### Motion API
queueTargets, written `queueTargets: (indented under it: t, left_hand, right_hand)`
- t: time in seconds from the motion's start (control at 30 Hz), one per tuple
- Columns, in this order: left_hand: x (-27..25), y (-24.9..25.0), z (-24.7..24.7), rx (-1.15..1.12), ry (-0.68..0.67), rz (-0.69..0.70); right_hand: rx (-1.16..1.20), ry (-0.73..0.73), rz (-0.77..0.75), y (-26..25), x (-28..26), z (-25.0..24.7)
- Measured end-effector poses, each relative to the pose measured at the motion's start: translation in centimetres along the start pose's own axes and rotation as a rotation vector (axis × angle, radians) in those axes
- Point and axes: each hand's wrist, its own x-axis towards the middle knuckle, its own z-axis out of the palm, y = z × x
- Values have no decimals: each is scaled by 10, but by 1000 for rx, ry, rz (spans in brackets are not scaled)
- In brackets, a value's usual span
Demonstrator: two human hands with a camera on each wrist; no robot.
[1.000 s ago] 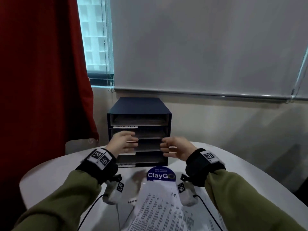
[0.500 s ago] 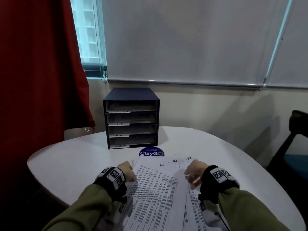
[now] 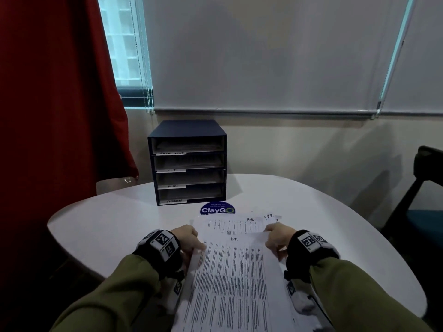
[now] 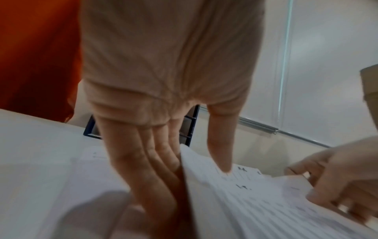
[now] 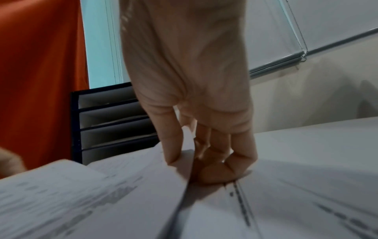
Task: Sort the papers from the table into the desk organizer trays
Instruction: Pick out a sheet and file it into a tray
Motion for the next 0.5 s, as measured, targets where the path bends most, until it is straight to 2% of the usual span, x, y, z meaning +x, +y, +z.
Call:
queueTargets:
  t: [0.07,0.17,0.3,0.5]
  left_hand:
    - [8,4,0,-100,39,-17]
    - [27,-3,3,-143,23,-59]
    - [72,-27,3,-102,-9,-49]
    - [49,-18,5,-217,-74,2]
  right_hand:
    - [-25,-36,5,0,1,1]
    - [-9,-50,45,-3,8,-6]
    - [122,64,0,-9,23,-16]
    - [140,83,-41,-15,39,-12]
